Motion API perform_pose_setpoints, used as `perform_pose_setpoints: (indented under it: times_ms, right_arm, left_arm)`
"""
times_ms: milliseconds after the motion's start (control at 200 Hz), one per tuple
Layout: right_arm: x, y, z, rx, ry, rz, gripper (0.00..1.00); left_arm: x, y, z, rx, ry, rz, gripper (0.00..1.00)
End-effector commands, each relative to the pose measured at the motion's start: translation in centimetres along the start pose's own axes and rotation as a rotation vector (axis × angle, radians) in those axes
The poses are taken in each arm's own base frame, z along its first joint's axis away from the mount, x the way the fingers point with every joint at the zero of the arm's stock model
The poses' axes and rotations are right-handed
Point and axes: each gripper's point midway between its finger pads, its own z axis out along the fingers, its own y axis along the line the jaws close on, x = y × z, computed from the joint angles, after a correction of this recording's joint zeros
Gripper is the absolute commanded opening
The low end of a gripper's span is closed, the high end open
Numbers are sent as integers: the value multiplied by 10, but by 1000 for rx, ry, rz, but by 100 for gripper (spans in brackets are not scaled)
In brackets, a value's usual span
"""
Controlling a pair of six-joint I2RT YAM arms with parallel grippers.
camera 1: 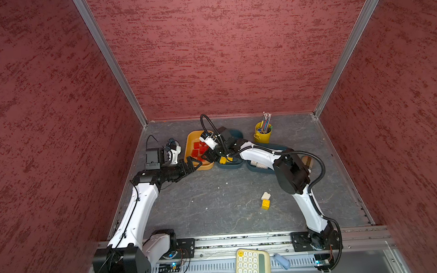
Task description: Sort the legos into containers by color
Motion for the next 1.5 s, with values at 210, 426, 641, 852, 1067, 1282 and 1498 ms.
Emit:
perform_pose_setpoints:
  times_ms: [210, 426, 641, 852, 1067, 1282, 1498]
  right_arm:
    - [45, 20, -123, 102, 101, -87, 73]
    - [130, 30, -188, 179, 290, 10, 74]
    - [201, 8, -234, 347, 479, 23, 73]
    - [220, -19, -235, 378, 514, 128, 72]
    - [251, -14, -220, 284, 632, 104, 69]
    - [267, -6, -215, 214, 694, 66, 67]
    - [277, 12, -213, 152, 709, -15, 68]
  left_arm:
    - [0, -4, 9, 49, 8, 8, 99]
    - [6, -8, 18, 53, 41, 14, 99]
    - [11, -9, 25, 49, 65, 17, 99]
    - [14, -12, 28, 45, 66, 25, 99]
    - [19, -11, 25, 36, 64, 21, 99]
    - [21, -8, 26, 29, 72, 15, 99]
    - [21, -8, 27, 27, 77, 14, 99]
